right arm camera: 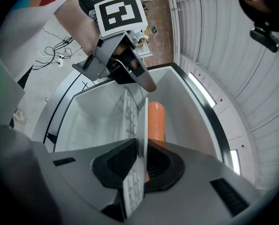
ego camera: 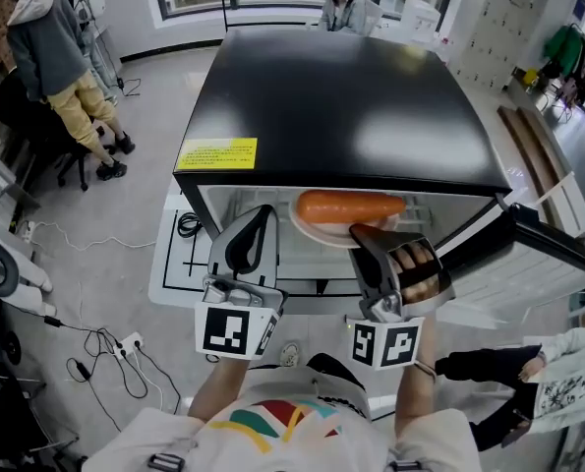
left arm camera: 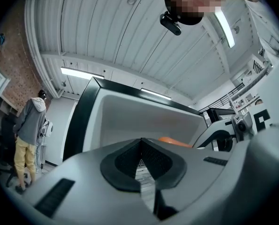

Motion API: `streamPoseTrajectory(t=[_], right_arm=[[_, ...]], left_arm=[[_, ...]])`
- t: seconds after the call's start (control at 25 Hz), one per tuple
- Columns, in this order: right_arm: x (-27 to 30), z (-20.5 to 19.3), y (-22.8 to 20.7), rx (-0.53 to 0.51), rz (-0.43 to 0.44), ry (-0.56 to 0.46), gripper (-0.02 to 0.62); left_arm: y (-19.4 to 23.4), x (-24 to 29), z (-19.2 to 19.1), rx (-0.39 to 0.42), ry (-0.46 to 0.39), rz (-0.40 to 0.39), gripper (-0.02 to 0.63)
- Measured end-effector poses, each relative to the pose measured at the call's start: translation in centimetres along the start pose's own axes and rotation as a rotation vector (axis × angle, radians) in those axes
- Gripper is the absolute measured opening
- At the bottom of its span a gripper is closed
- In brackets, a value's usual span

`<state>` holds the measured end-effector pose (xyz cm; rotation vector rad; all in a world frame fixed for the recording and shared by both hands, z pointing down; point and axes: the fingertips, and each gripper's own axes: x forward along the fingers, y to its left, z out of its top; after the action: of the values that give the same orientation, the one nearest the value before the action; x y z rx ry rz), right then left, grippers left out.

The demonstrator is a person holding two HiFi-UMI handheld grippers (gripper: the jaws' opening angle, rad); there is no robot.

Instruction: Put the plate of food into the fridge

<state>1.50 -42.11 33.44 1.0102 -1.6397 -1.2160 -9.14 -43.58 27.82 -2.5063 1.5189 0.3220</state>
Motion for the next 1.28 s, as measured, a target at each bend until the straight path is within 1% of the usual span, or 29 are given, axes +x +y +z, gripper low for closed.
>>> streamPoseTrajectory(t=[0.28,0.52,0.76,1.28], right_arm=[[1.8,-1.1,-0.5,0.023,0.014,-0.002,0.038],[3.1,-1.8,-0.5,0.005,0.048,-0.012,0.04],[3.8,-2.0,0.2,0.01,0.091,-0.025,0.04],[6.3,-3.1,0.2,-0.03,0.161,0.016,0.043]], left_arm=[[-0.2,1.5,-0.7,-0.002,0.015,0.0,0.006],[-0.3,2.2,-0.5,-0.005,0.016,0.024,0.006],[-0.5,2.0,-1.7,-0.02,0.04,0.034,0.006],[-0.4,2.3,-2.6,-0.016,0.068,0.041,0.006]])
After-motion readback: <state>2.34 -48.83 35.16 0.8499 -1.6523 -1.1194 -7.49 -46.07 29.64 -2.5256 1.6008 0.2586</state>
